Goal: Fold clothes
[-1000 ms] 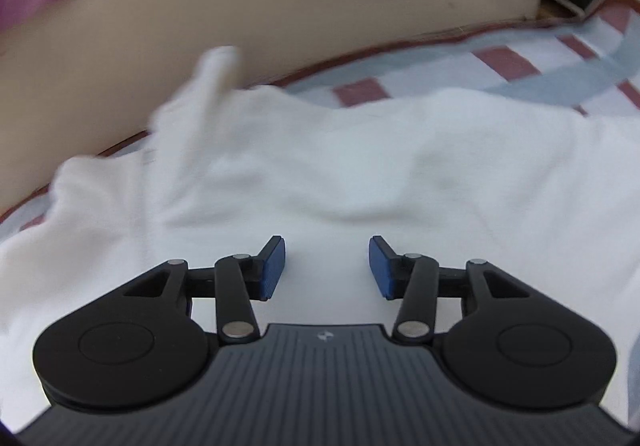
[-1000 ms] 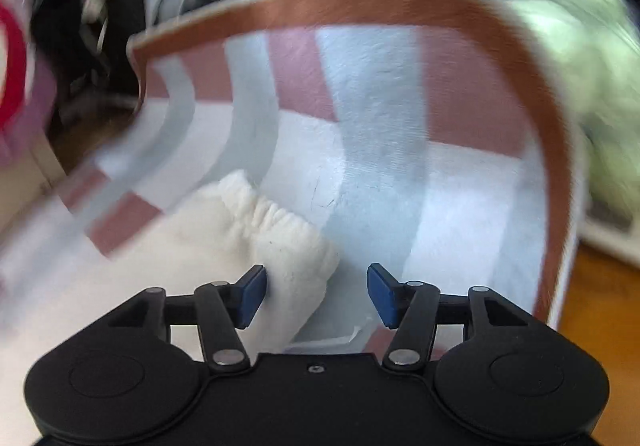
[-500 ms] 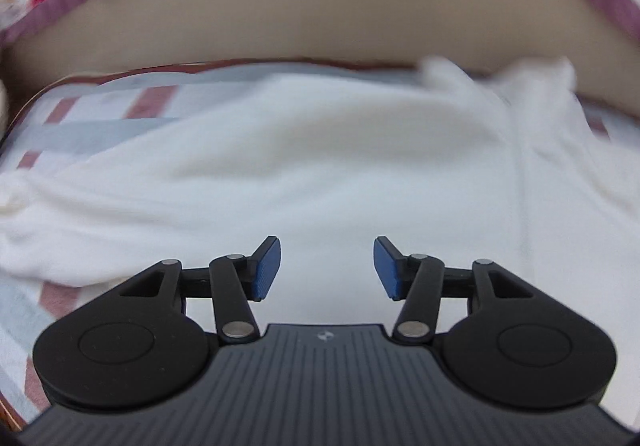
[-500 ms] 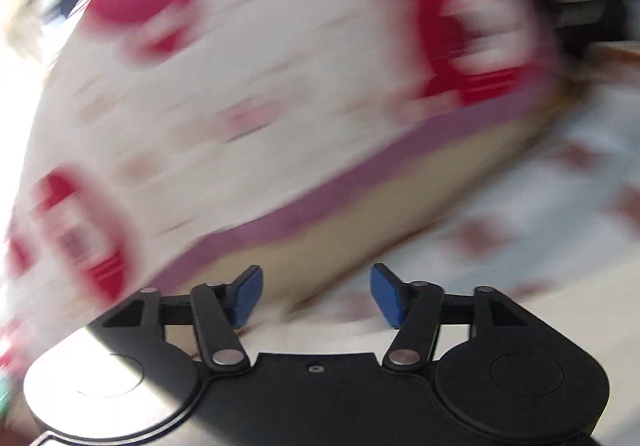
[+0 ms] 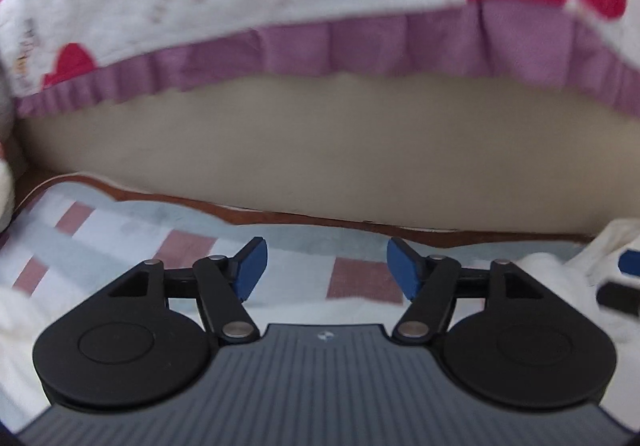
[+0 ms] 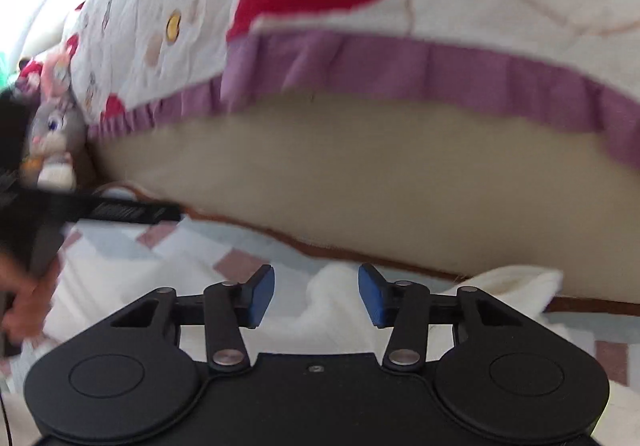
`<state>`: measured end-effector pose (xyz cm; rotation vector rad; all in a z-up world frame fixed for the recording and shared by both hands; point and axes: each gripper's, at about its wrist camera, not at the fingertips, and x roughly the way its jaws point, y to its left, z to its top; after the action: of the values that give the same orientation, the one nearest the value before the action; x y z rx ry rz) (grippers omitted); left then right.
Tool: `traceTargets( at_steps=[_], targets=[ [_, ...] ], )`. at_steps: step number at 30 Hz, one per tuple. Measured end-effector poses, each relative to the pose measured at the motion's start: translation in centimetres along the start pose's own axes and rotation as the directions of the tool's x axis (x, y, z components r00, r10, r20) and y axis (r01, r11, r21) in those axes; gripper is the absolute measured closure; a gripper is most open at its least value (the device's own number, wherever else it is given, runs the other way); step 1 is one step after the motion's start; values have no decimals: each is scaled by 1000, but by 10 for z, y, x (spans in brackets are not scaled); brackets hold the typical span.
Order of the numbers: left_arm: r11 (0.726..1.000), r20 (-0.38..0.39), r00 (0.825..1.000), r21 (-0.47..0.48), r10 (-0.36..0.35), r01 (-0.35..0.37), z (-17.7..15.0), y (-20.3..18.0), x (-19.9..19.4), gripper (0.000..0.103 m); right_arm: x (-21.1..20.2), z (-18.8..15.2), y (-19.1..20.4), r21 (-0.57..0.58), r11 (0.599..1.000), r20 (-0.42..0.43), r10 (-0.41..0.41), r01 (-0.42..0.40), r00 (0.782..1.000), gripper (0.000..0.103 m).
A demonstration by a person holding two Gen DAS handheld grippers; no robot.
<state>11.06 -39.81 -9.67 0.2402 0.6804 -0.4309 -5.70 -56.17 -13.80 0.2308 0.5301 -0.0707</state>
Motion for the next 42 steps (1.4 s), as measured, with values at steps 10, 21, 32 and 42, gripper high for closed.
traceTargets(
  at_steps=[10,21,32,42],
  targets=[
    [985,-126,992,173,1,21,-76,-18,13,37,32,-29,-46,33,993,-240,-106,117,965,64],
    [985,-95,992,142,-88,101,-88,-15,-1,83,13,15,-35,103,994,-13,26,-25,1000,29],
    [983,-98,990,147,-98,112,-104,-9,-34,93,46,-10,-47,-91,956,-328,234,-277,915,75],
    [975,-83,995,206,-63,79,-114,-19,-42,93,41,-7,-39,-63,912,-526,315,-406,790,70]
  ],
)
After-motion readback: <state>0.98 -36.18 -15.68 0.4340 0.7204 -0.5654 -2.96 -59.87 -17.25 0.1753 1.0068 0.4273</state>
